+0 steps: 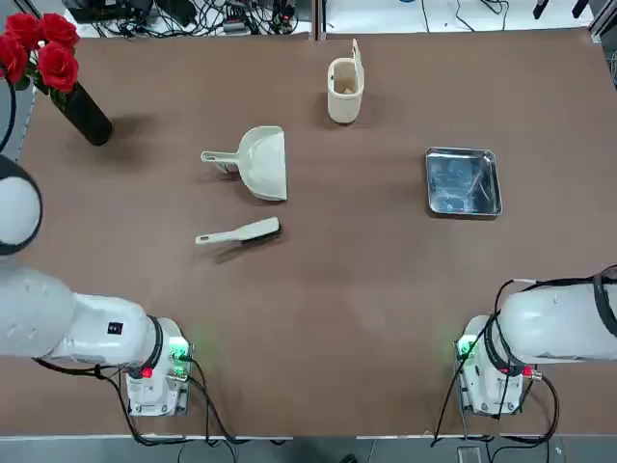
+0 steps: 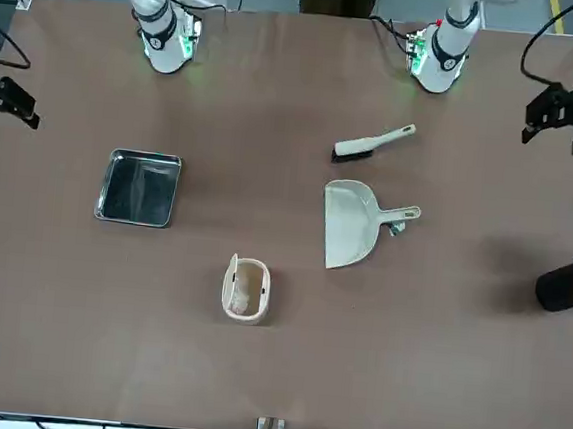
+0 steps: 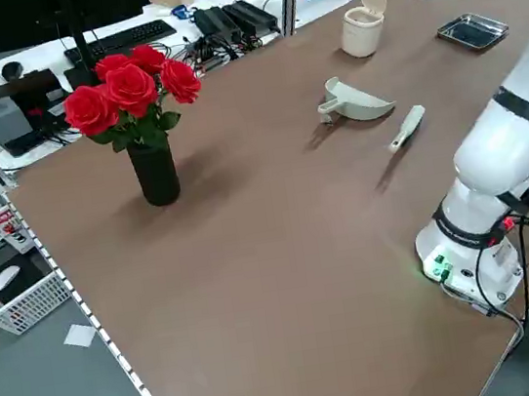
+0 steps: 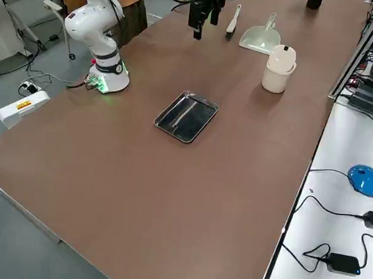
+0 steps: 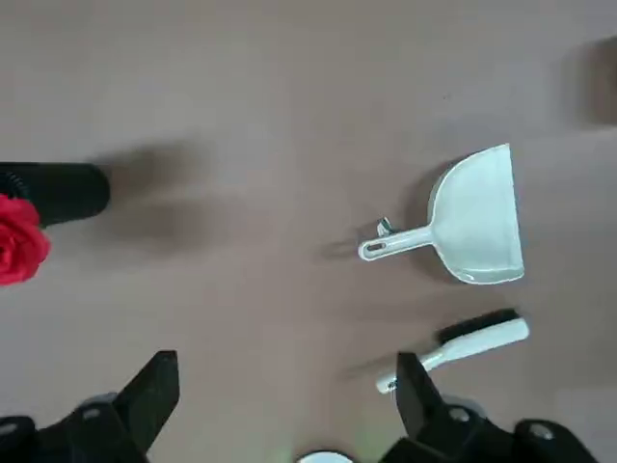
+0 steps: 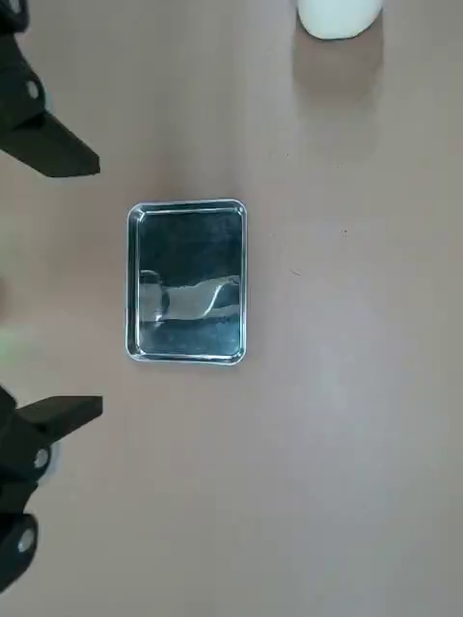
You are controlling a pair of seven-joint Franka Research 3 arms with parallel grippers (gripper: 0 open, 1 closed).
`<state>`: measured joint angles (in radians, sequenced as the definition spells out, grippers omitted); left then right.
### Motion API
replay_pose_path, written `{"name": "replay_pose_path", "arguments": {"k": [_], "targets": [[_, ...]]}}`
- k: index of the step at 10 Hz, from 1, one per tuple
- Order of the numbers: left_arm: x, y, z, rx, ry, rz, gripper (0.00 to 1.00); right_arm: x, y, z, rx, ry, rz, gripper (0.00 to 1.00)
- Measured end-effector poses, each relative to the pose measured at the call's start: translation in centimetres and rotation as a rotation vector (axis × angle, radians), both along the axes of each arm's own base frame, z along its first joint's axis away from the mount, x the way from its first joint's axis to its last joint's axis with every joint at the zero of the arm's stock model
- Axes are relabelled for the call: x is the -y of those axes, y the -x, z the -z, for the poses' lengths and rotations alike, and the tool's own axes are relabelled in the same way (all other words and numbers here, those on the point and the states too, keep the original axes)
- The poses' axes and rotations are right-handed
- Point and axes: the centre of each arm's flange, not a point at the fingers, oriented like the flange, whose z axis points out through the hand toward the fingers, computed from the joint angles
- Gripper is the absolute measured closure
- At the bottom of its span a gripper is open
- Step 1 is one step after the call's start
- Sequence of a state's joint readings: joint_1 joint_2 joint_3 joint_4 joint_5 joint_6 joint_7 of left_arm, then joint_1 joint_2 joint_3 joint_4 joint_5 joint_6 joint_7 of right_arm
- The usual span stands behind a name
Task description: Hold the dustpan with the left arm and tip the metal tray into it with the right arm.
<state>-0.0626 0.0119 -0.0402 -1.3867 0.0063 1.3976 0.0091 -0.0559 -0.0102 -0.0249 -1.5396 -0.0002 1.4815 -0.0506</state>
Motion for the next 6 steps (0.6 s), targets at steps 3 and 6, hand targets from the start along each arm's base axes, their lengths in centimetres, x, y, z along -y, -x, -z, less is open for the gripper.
{"name": "replay_pose_path", "arguments": {"k": [3, 6], "targets": [[-0.2, 0.0, -0.1, -0.015, 0.034, -0.036, 0.0, 0.0, 0.0, 0.0, 0.004, 0.0, 0.0, 0.0], [-1.3, -0.2, 0.0, -0.014, 0.043, -0.062, 0.02, 0.0, -0.2, -0.1, 0.015, 0.001, 0.0, 0.0]]}}
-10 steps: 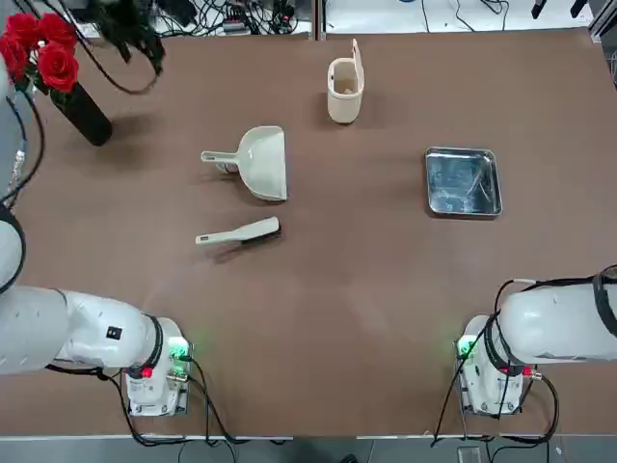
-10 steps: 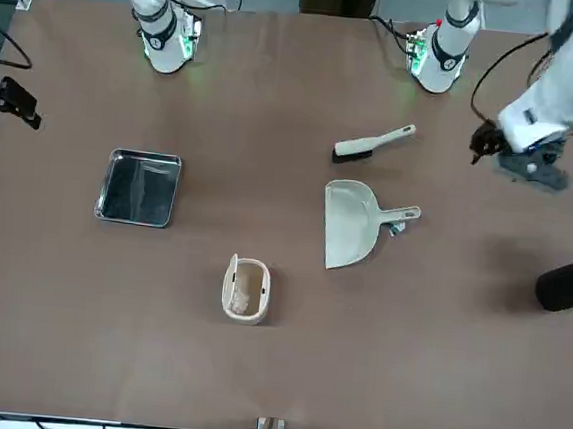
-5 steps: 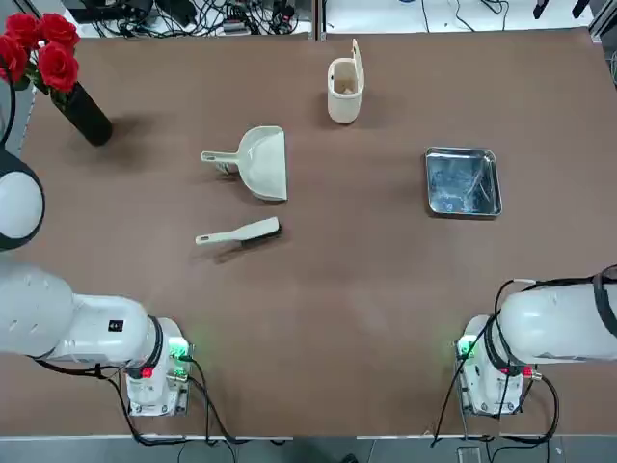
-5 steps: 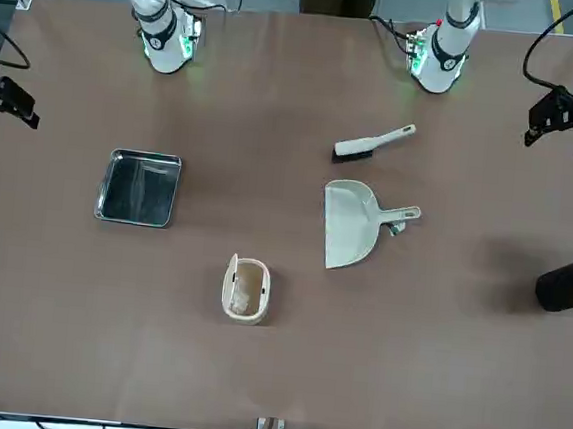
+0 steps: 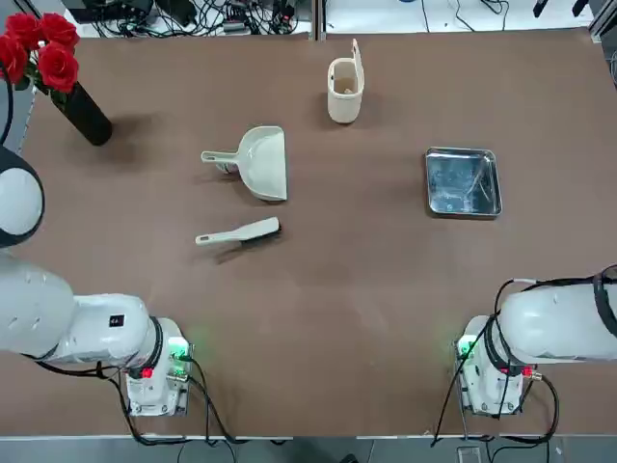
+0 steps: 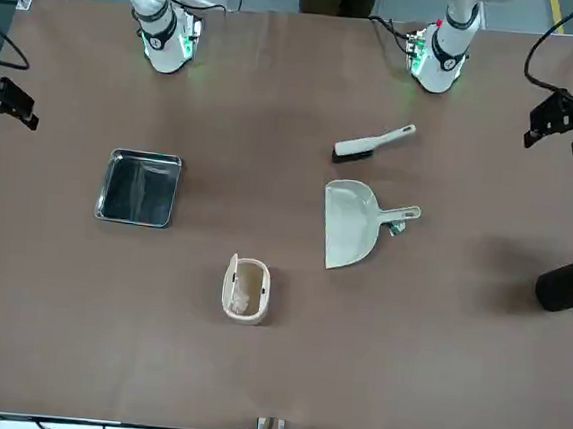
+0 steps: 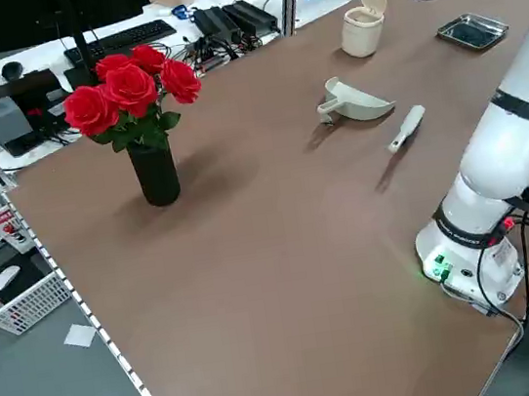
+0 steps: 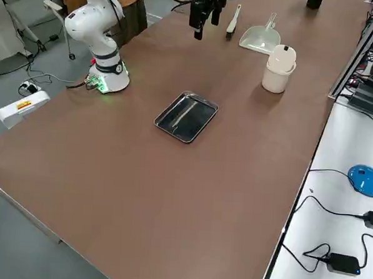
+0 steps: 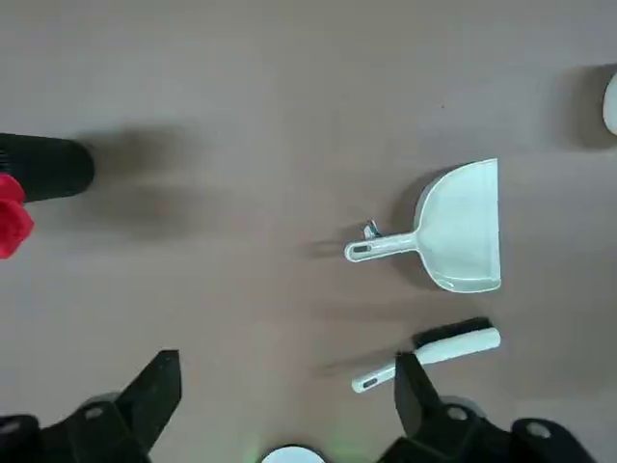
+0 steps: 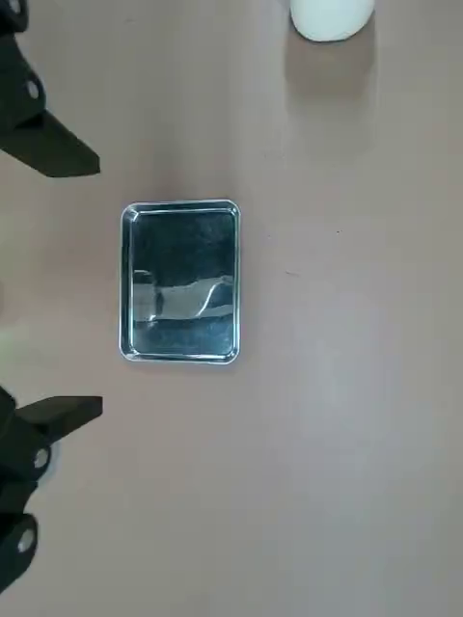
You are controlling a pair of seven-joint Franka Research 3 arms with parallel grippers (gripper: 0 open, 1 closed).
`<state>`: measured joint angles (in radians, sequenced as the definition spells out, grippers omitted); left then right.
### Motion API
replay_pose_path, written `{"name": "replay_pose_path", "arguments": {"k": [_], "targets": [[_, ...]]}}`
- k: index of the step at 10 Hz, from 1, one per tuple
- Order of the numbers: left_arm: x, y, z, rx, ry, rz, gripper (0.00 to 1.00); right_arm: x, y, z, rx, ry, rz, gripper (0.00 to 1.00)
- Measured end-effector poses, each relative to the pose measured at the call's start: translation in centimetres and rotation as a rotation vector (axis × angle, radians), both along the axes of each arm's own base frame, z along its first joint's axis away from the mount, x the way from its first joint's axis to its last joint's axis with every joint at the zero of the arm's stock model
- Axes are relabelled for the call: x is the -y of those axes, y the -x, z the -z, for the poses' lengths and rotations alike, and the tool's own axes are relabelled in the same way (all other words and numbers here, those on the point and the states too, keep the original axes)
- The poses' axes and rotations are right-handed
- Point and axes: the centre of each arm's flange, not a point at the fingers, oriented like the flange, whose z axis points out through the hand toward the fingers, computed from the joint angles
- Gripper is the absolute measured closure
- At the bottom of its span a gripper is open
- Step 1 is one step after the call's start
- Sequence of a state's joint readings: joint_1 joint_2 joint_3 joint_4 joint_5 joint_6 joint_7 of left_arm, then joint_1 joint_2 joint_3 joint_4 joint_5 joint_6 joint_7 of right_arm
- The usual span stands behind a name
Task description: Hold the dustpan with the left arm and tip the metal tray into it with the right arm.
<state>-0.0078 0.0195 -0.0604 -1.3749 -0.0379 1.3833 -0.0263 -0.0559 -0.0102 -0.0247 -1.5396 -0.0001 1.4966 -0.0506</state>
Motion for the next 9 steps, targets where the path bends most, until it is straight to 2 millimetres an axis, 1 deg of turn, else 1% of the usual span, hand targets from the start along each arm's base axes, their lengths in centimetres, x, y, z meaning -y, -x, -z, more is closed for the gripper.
{"name": "replay_pose_path", "arguments": {"k": [1, 3, 5, 7, 9], "targets": [[-0.4, 0.2, -0.4, 0.009, 0.0, -0.009, 0.04, 0.1, 0.0, 0.0, 0.001, 0.0, 0.001, 0.0], [-0.2, 0.5, -0.6, 0.03, -0.006, -0.032, 0.04, 0.3, -0.2, -0.2, 0.018, 0.001, 0.005, 0.0], [0.3, 0.3, 0.3, 0.04, -0.006, -0.047, 0.04, 0.4, -0.2, -0.2, 0.022, 0.002, 0.008, 0.0], [0.3, 0.1, 1.2, 0.039, -0.01, -0.049, 0.04, 0.5, -0.2, -0.2, 0.022, 0.002, 0.009, 0.0], [0.2, 0.3, 1.4, 0.037, -0.011, -0.051, 0.04, 0.4, -0.2, -0.2, 0.022, 0.002, 0.007, 0.0]]}}
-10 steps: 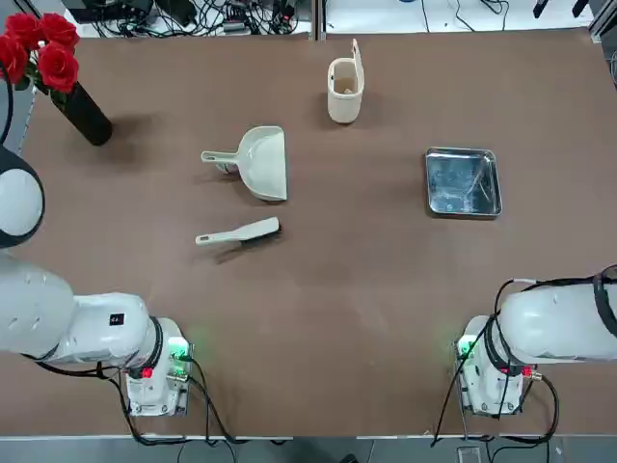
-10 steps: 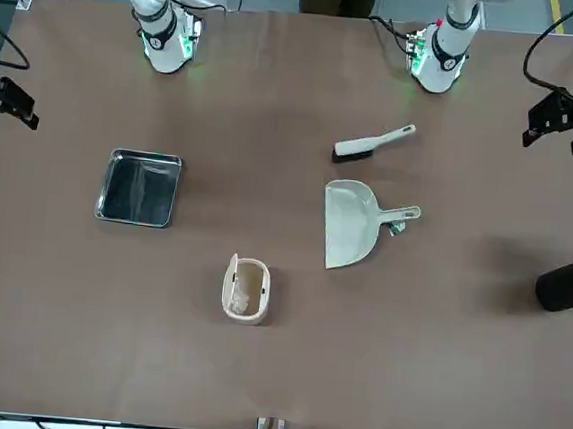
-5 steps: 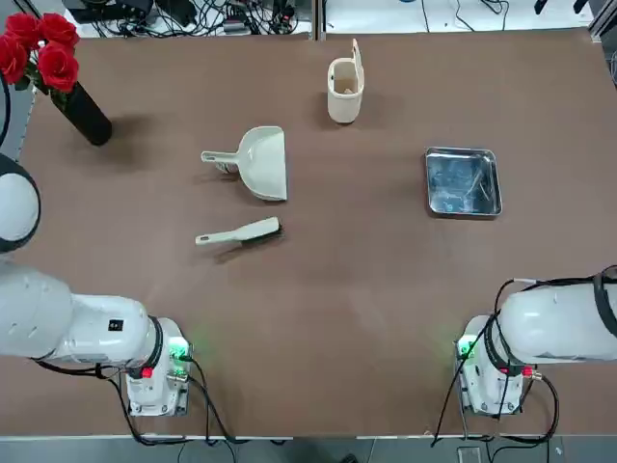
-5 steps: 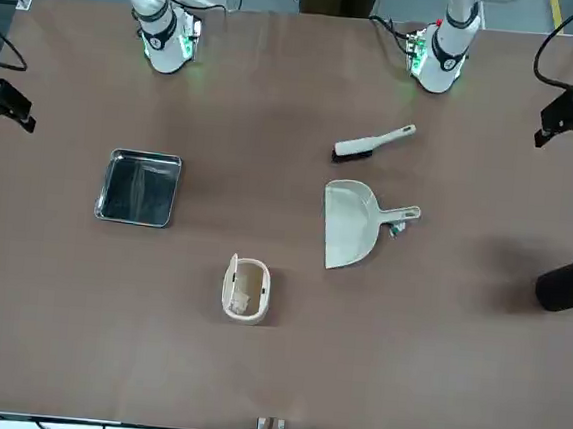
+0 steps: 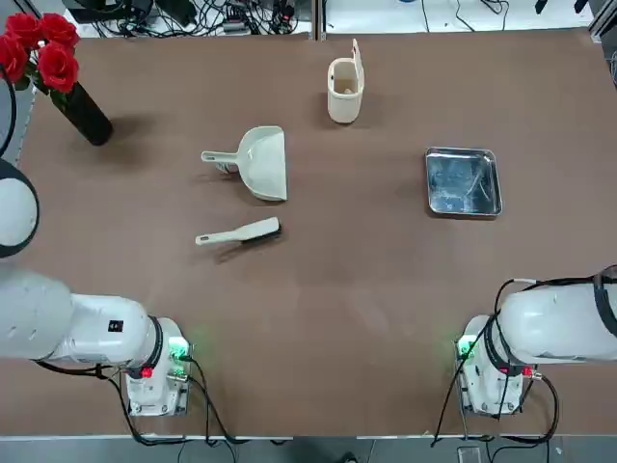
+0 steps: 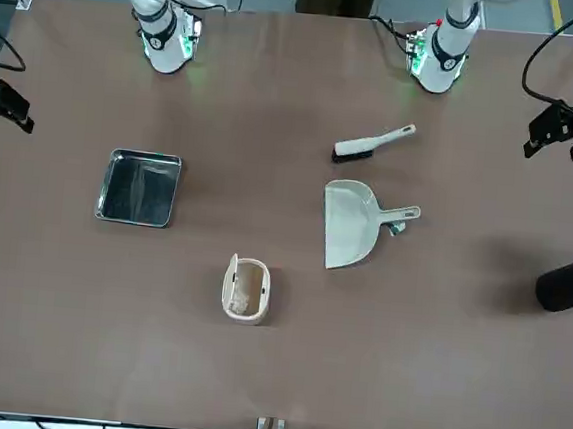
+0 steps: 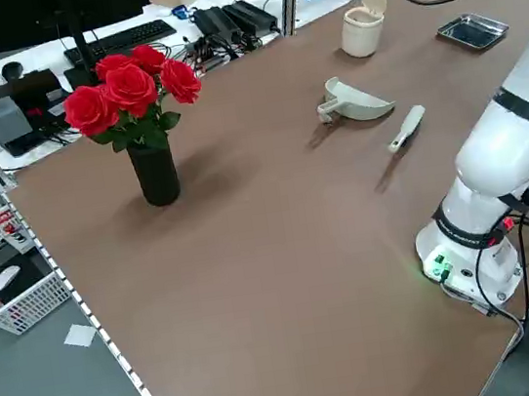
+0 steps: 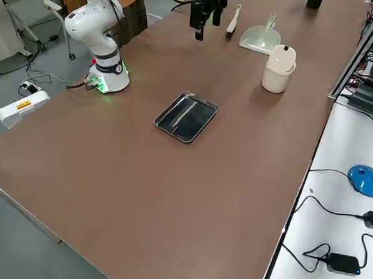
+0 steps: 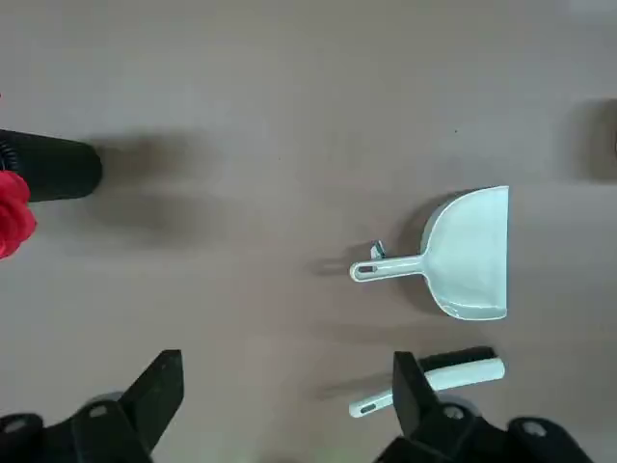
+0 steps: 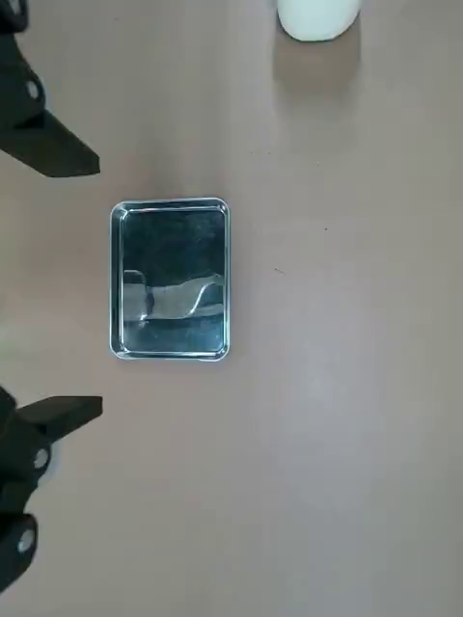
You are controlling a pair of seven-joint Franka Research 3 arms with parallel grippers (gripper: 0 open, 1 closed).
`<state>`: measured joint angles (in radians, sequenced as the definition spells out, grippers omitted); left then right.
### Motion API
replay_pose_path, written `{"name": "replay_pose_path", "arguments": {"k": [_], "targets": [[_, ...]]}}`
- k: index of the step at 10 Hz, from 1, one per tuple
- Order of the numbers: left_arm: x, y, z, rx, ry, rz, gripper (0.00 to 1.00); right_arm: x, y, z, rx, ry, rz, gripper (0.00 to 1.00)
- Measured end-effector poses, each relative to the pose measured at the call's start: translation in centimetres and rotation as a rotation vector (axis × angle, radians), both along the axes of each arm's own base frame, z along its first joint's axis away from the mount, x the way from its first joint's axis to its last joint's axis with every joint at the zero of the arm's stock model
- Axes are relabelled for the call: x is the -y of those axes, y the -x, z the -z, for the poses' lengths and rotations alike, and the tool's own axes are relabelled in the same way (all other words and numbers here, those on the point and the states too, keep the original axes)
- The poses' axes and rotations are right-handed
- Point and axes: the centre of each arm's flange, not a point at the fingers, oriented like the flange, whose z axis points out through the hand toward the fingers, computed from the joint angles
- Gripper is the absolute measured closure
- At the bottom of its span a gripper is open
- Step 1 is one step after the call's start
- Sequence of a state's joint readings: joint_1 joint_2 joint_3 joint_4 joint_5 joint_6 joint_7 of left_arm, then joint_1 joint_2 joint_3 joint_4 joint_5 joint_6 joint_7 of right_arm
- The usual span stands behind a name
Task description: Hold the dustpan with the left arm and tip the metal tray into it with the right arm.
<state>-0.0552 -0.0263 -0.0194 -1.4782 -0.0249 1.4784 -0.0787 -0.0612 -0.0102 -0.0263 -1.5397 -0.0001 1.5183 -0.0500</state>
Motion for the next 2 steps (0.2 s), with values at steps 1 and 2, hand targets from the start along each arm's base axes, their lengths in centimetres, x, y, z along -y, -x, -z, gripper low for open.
{"name": "replay_pose_path", "arguments": {"k": [1, 2], "targets": [[-0.02, 0.07, -0.07, 0.001, 0.0, 0.0, 0.04, -0.06, -0.01, 0.0, 0.0, 0.0, -0.001, 0.0], [-0.02, 0.11, -0.13, 0.003, 0.0, 0.0, 0.04, -0.05, 0.01, 0.01, -0.001, 0.0, -0.001, 0.0]]}}
